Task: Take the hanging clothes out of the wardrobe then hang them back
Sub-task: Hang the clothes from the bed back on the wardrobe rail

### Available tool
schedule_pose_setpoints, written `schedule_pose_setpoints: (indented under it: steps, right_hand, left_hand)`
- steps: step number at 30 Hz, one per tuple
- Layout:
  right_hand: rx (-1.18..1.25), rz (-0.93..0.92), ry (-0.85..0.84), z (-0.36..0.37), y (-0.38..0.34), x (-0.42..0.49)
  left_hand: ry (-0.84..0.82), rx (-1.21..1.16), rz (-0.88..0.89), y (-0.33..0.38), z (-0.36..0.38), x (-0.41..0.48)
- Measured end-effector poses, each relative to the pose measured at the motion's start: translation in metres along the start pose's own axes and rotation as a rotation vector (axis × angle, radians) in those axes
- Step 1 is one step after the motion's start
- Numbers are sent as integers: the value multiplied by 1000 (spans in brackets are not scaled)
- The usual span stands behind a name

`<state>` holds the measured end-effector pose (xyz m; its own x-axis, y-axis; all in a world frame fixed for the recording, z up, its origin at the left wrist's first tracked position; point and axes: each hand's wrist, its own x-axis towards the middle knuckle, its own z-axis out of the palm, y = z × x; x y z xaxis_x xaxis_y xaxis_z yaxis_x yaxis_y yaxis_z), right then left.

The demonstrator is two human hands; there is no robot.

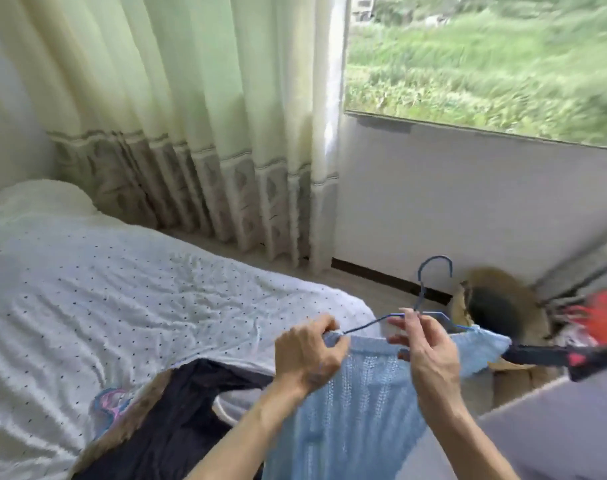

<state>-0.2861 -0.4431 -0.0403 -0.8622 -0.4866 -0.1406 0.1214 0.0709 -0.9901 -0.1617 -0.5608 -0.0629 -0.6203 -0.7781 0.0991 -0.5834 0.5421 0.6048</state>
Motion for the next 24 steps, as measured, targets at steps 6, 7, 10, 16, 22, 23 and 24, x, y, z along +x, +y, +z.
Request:
schedule_pose_setpoints:
  steps: [6, 7, 10, 16, 22, 23, 24]
  right_hand:
    - [133, -56, 349, -176, -31, -3]
    - [133, -67, 403, -201, -31, -7]
    - [128, -81, 551, -266, -26, -22]
    - [15, -97, 717, -355, -19, -49]
    - [-302, 53, 742, -421, -23, -64]
    - [-359, 95, 749, -432, -23, -67]
    - [-413, 137, 742, -439, -24, -68]
  left_hand:
    - [-278, -14, 342, 169, 76, 8]
    - [-370, 2, 387, 192, 89, 6]
    - [-705, 67, 558, 258, 115, -9]
    - [-1084, -160, 687, 362, 150, -14]
    - [-1244, -391, 783, 488, 166, -33]
    - [-1282, -359, 815, 506, 172, -40]
    - [-1315, -326, 832, 517, 180, -47]
